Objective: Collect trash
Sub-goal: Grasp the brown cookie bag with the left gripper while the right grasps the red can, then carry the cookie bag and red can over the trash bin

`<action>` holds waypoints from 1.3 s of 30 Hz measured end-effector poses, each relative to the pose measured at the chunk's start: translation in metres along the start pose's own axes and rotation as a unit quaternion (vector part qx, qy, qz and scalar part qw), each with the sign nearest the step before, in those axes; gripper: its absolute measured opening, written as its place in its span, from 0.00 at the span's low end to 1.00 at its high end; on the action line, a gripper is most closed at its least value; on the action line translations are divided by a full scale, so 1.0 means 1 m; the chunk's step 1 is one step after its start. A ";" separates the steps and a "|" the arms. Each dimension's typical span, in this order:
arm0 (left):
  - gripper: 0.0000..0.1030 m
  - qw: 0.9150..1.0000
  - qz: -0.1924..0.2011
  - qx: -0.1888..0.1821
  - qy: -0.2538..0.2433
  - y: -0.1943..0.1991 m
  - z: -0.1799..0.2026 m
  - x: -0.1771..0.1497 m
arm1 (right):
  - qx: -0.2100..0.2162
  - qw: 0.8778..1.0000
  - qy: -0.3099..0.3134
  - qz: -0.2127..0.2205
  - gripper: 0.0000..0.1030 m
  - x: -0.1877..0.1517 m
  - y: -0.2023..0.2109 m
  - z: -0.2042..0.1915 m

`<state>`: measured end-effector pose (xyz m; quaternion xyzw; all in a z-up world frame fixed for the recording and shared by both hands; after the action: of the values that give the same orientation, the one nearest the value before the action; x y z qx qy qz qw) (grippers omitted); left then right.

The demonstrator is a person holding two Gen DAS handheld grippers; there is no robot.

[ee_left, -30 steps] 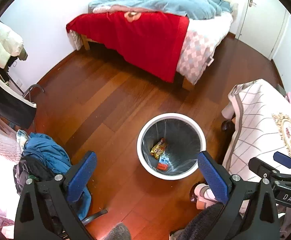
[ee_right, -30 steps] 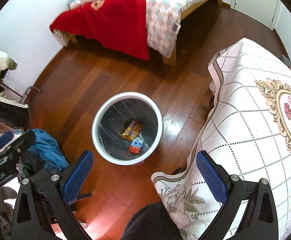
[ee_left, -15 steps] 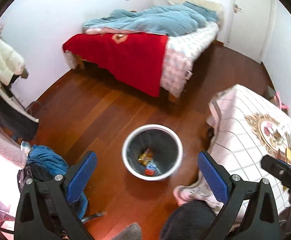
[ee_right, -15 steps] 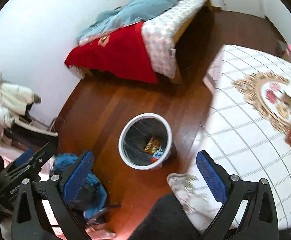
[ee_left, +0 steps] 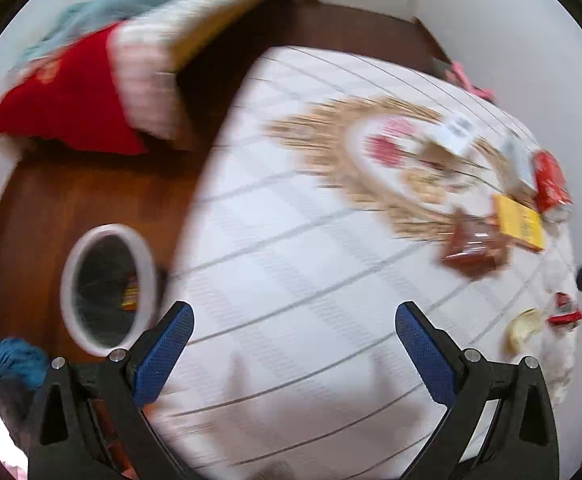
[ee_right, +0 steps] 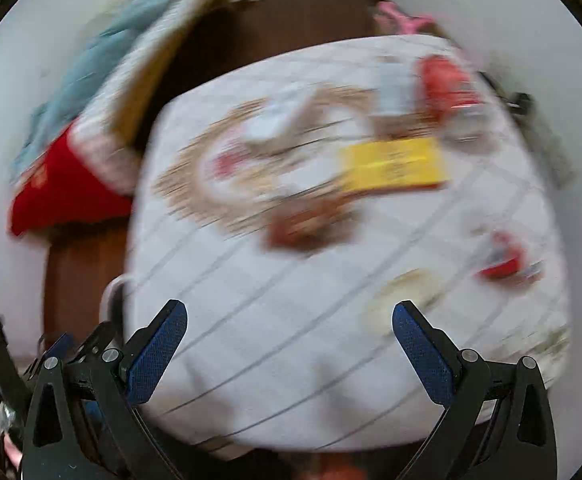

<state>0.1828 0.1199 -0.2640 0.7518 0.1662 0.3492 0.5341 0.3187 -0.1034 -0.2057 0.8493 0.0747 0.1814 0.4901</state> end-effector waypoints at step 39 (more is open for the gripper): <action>0.48 0.992 0.076 -0.042 -0.092 0.045 0.086 0.040 | -0.015 0.999 0.034 0.032 0.80 0.108 -0.009 0.079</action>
<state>0.2659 0.0687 -0.2247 0.7680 0.0440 0.3252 0.5500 0.4489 -0.1290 -0.2240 0.8368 0.0619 0.2270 0.4943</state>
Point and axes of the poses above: each gripper's, at about its wrist camera, not at the fingertips, and y roughly against the way its jaws point, z to its right, x to its top, the point moved 1 cm from there along -y, roughly the way its jaws point, and after that the axes turned 14 degrees about x, right-handed, at the moved point
